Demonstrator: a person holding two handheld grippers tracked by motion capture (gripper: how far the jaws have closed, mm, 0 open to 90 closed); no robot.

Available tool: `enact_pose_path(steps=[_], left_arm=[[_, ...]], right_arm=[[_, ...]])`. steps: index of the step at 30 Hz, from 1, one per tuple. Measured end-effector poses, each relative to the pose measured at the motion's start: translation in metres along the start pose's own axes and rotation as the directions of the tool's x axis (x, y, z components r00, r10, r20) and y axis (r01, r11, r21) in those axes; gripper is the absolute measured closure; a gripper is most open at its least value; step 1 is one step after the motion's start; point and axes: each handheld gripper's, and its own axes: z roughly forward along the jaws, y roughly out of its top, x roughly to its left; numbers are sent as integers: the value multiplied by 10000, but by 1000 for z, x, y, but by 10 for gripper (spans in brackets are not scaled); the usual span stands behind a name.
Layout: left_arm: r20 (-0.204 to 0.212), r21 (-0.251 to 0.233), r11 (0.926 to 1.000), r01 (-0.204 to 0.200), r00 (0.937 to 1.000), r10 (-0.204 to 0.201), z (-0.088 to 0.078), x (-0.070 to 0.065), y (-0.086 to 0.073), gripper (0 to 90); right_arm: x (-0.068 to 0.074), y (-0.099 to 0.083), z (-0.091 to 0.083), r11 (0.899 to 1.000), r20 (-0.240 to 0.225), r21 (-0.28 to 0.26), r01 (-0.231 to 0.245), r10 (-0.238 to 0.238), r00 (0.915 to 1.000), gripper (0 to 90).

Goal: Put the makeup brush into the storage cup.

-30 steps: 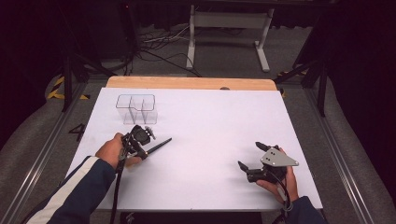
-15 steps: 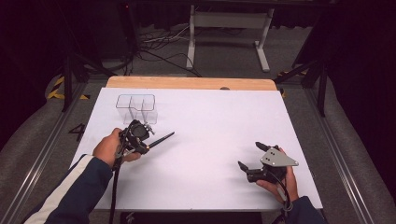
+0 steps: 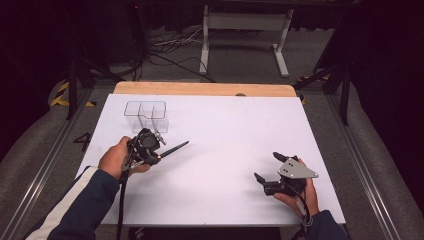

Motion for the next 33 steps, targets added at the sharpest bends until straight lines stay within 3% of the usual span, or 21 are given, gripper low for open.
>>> enact_pose_path(steps=[9,12,16,19,22,25,27,30,33], left_arm=[[429,-450,9981,-417,9981,436,-6,-11,7,770],[597,-514,9966,-644,9959,675,-7,-17,13,771],[697,-600,9941,-905,9931,947,-7,-25,22,770],[891,-604,9915,-1148,9888,1199,-6,-32,33,771],[904,-582,9881,-1427,9849,1475,-5,-40,44,770],[940,-559,9852,-1621,9815,1668,-4,-45,53,771],[999,-574,9823,-1784,9779,1834,-4,-49,59,771],[1003,-576,9796,-1923,9752,1973,-4,-53,66,771],[938,-505,9776,-2043,9735,2083,-5,-58,71,770]], right_arm=[[3,5,0,9998,181,-117,187,-185,9997,88],[8,12,0,9971,531,-127,745,-737,9959,93],[12,16,1,9951,716,-132,977,-965,9928,96],[20,23,5,9829,1005,1,1841,-1832,9779,101],[27,29,9,9731,1056,76,2305,-2300,9675,106],[34,34,13,9577,1342,199,2871,-2871,9485,119],[42,38,16,9434,1570,171,3312,-3296,9310,126],[54,44,24,9120,1648,372,4084,-4087,8977,141],[64,49,30,8893,1731,324,4562,-4545,8737,161]])
